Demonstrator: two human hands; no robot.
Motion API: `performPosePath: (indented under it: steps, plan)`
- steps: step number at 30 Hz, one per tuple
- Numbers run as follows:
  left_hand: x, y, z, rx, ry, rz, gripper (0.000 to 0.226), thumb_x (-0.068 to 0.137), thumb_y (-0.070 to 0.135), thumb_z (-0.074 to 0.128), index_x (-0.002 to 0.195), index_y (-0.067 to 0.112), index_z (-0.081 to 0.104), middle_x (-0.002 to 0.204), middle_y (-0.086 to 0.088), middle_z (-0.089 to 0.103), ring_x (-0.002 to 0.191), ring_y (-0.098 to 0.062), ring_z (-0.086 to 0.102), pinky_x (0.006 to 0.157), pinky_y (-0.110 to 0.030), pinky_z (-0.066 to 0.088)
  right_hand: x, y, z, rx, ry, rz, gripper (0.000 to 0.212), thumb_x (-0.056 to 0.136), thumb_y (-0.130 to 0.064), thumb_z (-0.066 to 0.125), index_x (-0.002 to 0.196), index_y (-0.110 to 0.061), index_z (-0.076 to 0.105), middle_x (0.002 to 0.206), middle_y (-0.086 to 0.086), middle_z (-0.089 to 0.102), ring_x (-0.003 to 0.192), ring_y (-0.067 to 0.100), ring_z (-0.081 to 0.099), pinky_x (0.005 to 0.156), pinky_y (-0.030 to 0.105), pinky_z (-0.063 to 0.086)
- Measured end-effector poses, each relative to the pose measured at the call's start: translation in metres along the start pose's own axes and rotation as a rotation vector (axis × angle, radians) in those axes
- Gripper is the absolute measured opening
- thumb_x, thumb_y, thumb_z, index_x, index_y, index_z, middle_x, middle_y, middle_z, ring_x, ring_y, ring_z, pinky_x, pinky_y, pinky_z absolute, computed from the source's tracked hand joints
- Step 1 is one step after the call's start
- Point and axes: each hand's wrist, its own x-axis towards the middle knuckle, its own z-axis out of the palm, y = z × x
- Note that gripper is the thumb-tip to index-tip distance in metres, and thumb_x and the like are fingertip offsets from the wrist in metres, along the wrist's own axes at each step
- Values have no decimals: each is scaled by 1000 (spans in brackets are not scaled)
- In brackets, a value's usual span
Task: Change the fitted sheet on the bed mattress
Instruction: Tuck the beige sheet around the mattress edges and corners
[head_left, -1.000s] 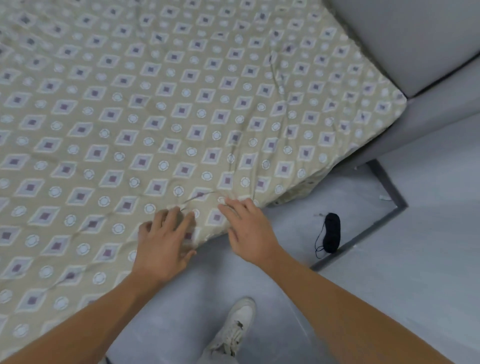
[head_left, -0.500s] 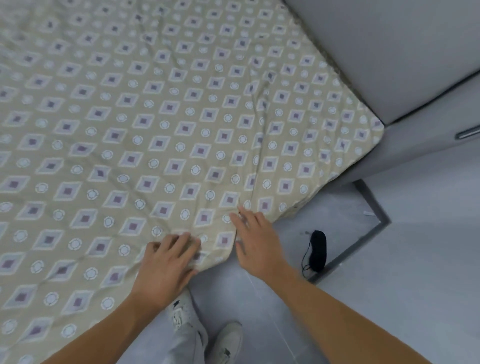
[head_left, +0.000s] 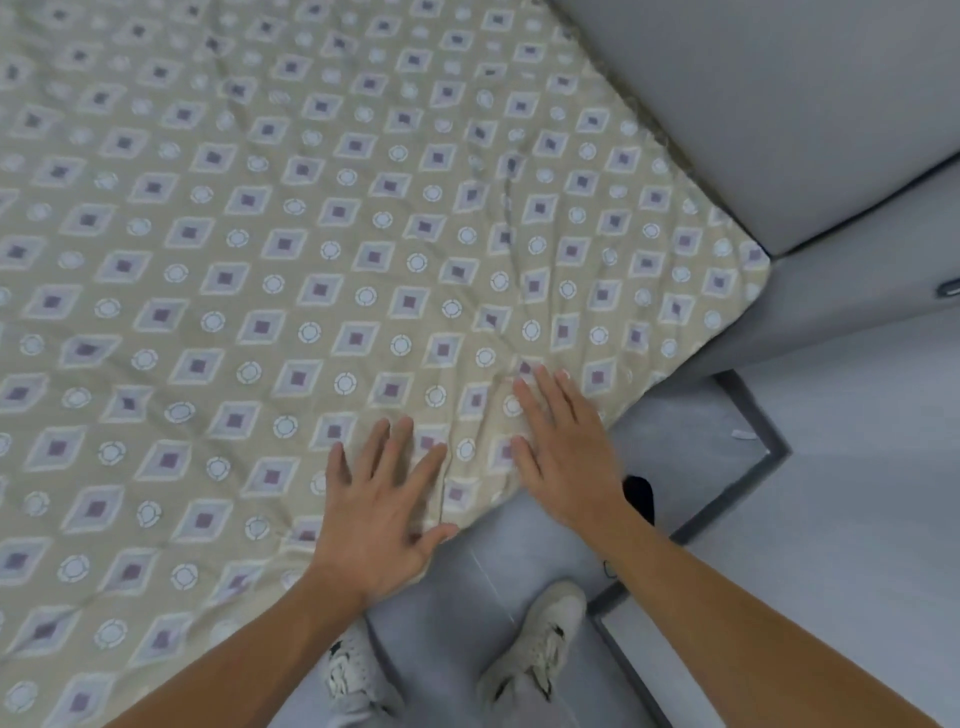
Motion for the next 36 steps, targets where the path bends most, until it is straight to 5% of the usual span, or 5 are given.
performPosePath:
  steps: [5, 15, 22, 29, 36]
  plan:
    - [31, 15, -17, 2, -9, -13, 80, 87, 75, 44, 152, 29, 50, 164, -14, 36, 152, -38, 32, 110, -69, 34, 12, 18, -37, 24, 21, 84, 52, 99, -36, 46, 148, -21, 44, 142, 2, 47, 122, 28, 48, 99, 47, 46]
    - [123, 65, -39, 9, -19, -28, 86, 90, 85, 31, 164, 41, 20, 175, -3, 13, 161, -29, 10, 122, -65, 23, 60, 126, -48, 7, -88, 198, 71, 107, -56, 28, 169, -30, 6, 176, 10, -7, 159, 39, -18, 130, 56, 11]
    - [172, 94, -52, 60, -2, 68, 81, 93, 79, 36, 160, 35, 36, 170, -10, 25, 159, -32, 18, 118, -66, 26, 64, 133, -69, 63, 109, 339, 61, 97, -42, 50, 154, -23, 39, 155, 11, 41, 129, 37, 43, 107, 52, 44]
    - [243, 105, -60, 51, -6, 172, 83, 94, 81, 32, 164, 39, 21, 174, -6, 13, 161, -30, 7, 121, -68, 20, 92, 179, -46, 83, 132, 389, 63, 106, -46, 36, 165, -24, 27, 174, 12, 13, 160, 41, 6, 128, 57, 18]
    - [258, 108, -56, 113, -55, 245, 92, 88, 88, 32, 165, 40, 17, 174, -12, 7, 161, -36, 2, 120, -71, 17, 43, 159, -32, 792, 420, 699, 75, 102, -27, 65, 165, -24, 23, 169, -4, 16, 154, 12, 21, 123, 29, 28]
